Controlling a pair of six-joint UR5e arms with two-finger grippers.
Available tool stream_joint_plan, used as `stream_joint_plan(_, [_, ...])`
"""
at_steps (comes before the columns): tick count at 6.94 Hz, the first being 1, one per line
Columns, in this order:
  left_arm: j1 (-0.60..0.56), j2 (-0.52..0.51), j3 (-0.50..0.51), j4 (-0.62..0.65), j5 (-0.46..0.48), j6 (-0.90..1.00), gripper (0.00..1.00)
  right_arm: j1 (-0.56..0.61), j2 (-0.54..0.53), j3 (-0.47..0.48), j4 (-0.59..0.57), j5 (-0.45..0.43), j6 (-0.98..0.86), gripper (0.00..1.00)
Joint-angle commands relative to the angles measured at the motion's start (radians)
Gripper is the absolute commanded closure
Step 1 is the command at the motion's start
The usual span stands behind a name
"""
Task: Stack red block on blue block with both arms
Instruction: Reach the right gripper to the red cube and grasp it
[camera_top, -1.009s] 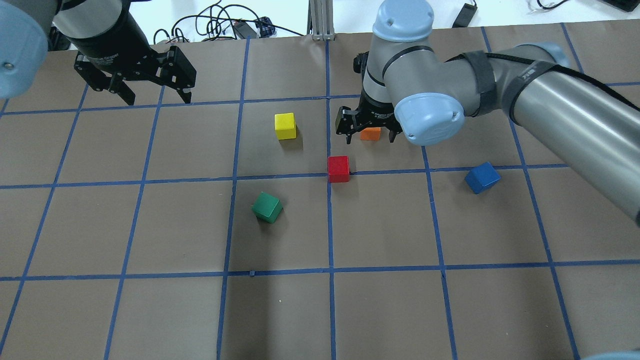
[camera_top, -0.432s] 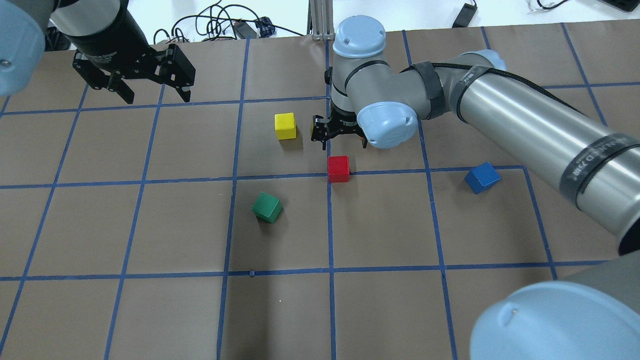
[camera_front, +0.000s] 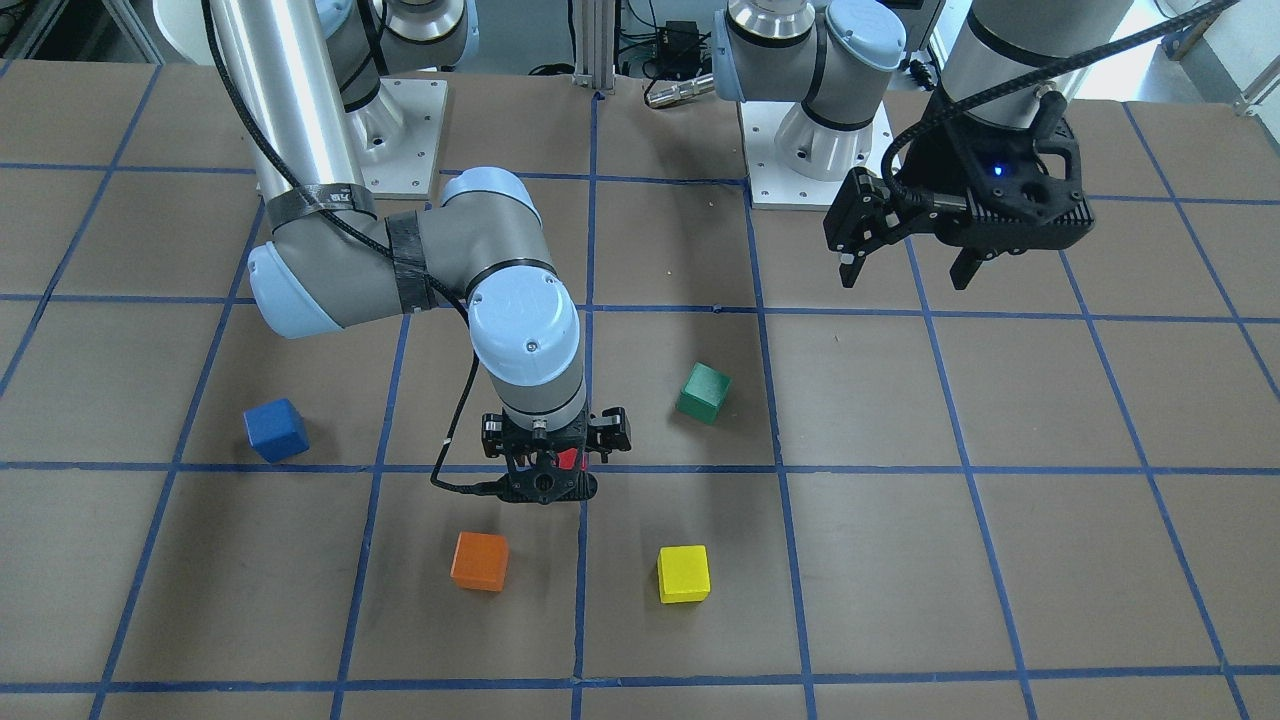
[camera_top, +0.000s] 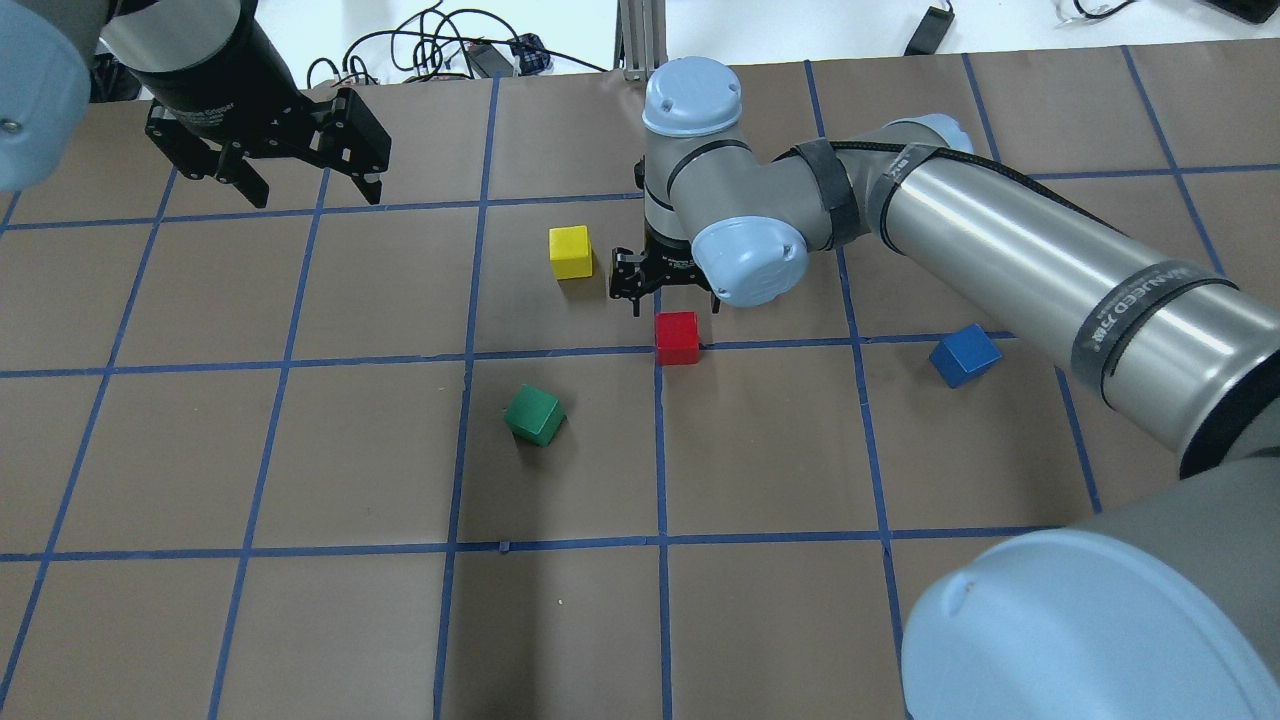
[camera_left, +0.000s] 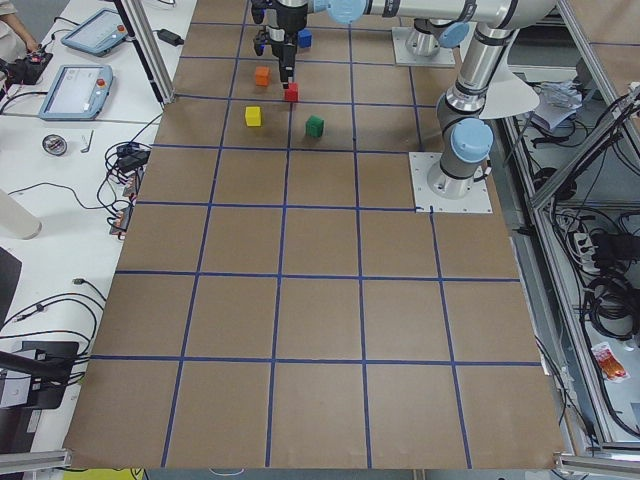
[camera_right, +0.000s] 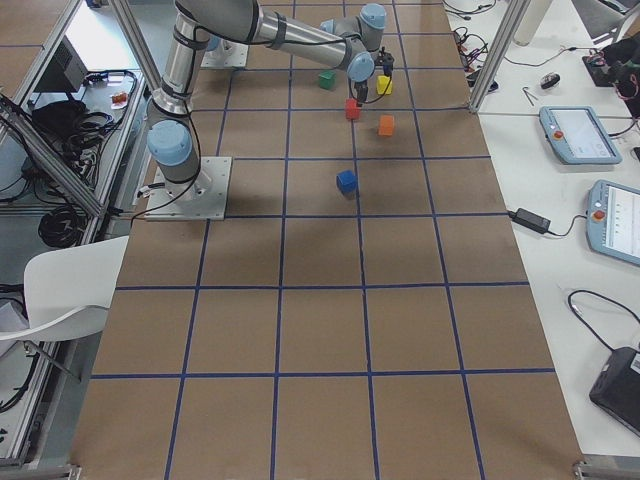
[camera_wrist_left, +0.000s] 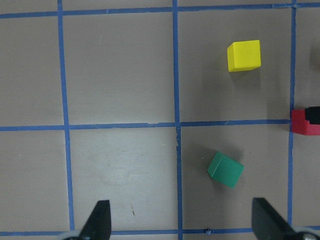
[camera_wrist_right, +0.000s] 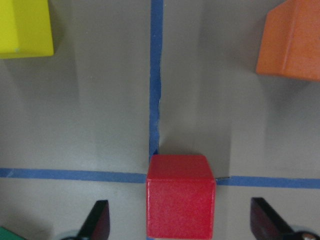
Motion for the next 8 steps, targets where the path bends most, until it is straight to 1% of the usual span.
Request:
stream_joint_plan(1, [-0.004, 0.001, 0.000, 0.000, 0.000, 0.000, 0.00, 0.001, 0.031, 0.001, -0.002, 0.001, 0.000, 0.00])
stream_joint_plan(3, [-0.004, 0.002, 0.000, 0.000, 0.001, -0.002, 0.00, -0.002, 0.048, 0.003, -0.005, 0.001, 0.005, 0.00])
stream_joint_plan(4, [-0.004, 0.002, -0.002, 0.000, 0.003, -0.002, 0.00, 0.001, 0.055, 0.007, -0.005, 0.000, 0.017, 0.12])
stream_joint_plan(5, [-0.004, 0.004, 0.000, 0.000, 0.003, -0.002, 0.00, 0.001, 0.055, 0.007, -0.007, 0.003, 0.035, 0.63])
stream_joint_plan(6, [-0.004, 0.001, -0.002, 0.000, 0.002, -0.006, 0.00, -0.002, 0.052, 0.006, -0.008, -0.005, 0.040, 0.88])
stream_joint_plan(7, [-0.004, 0.002, -0.002, 0.000, 0.002, -0.006, 0.00, -0.002, 0.051, 0.003, -0.007, -0.008, 0.034, 1.00])
stream_joint_plan(8, [-0.004, 0.002, -0.003, 0.000, 0.002, -0.006, 0.00, -0.004, 0.040, -0.003, -0.001, -0.016, 0.035, 1.00])
